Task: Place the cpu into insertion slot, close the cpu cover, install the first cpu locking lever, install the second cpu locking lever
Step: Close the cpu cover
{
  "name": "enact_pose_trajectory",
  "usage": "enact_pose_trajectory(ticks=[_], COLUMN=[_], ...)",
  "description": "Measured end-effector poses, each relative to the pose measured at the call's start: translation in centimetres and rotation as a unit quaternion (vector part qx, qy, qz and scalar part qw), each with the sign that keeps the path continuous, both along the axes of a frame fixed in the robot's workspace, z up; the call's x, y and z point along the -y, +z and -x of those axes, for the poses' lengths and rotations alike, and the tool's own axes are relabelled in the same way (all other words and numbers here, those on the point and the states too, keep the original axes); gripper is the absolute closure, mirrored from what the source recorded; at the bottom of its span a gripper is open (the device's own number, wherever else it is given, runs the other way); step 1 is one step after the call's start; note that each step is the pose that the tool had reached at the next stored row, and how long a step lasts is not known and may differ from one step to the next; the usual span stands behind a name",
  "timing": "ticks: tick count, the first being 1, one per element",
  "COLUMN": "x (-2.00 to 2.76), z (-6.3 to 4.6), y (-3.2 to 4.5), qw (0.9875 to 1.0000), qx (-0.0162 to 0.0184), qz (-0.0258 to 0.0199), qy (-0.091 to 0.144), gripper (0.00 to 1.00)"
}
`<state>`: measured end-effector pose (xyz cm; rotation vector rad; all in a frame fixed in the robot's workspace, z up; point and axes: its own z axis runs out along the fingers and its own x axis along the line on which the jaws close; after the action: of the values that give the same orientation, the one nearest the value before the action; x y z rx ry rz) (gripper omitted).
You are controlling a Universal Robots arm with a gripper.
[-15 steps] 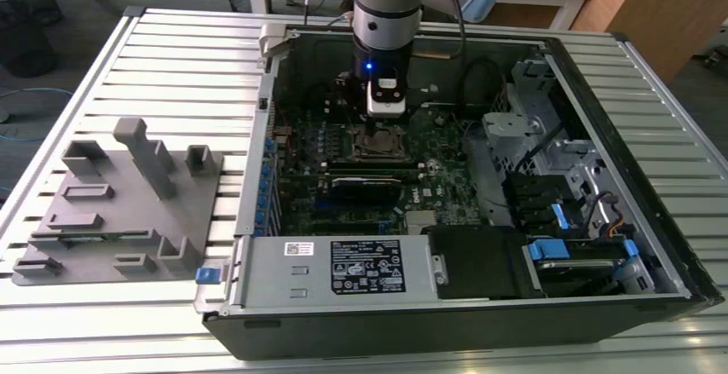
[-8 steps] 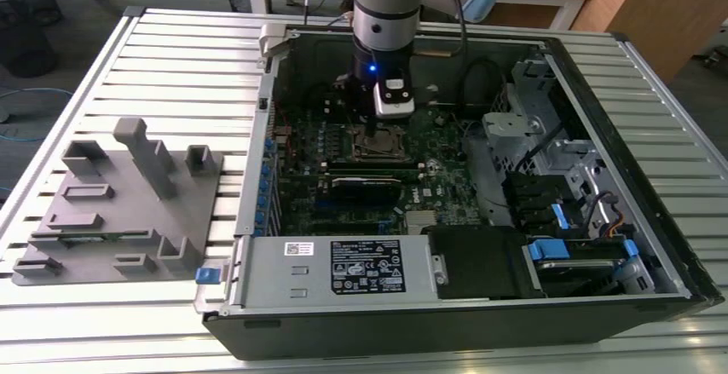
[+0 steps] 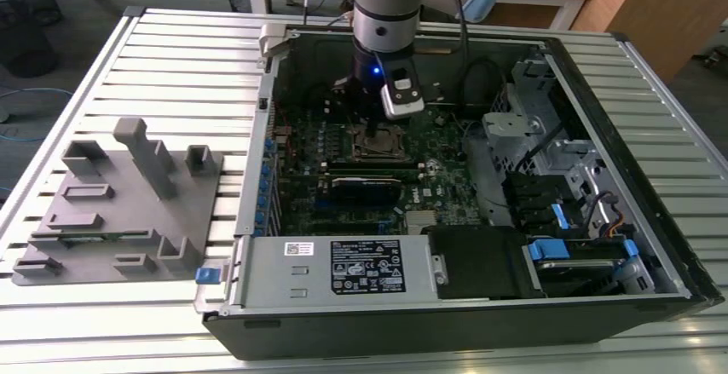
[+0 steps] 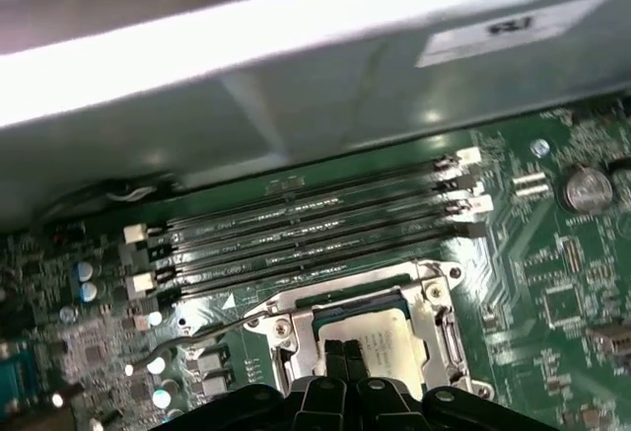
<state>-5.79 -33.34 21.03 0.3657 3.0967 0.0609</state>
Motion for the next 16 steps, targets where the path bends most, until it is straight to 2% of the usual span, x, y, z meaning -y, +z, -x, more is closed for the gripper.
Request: enact_pose_trajectory(ticks=[3,6,10,12,16], x=[-0.01,0.00,0.00,-0.01,0.00], z=[0.00,0.00,0.00,-0.01,0.02], y=[-0.08,-0.13,-0.19,-0.22,-0.21], qw=[0.9997,0.9989,0.9970,0.9961,0.9959], qx=[0.0044,0.0129,0.0237,0.0261,0.0260], qz=[0.0000,0.0001,0.0003,0.0000,0.0007], qy=[0.025,0.046,0.073,0.084,0.086], gripper=[0.89,0.89,0.89,0.89,0.89])
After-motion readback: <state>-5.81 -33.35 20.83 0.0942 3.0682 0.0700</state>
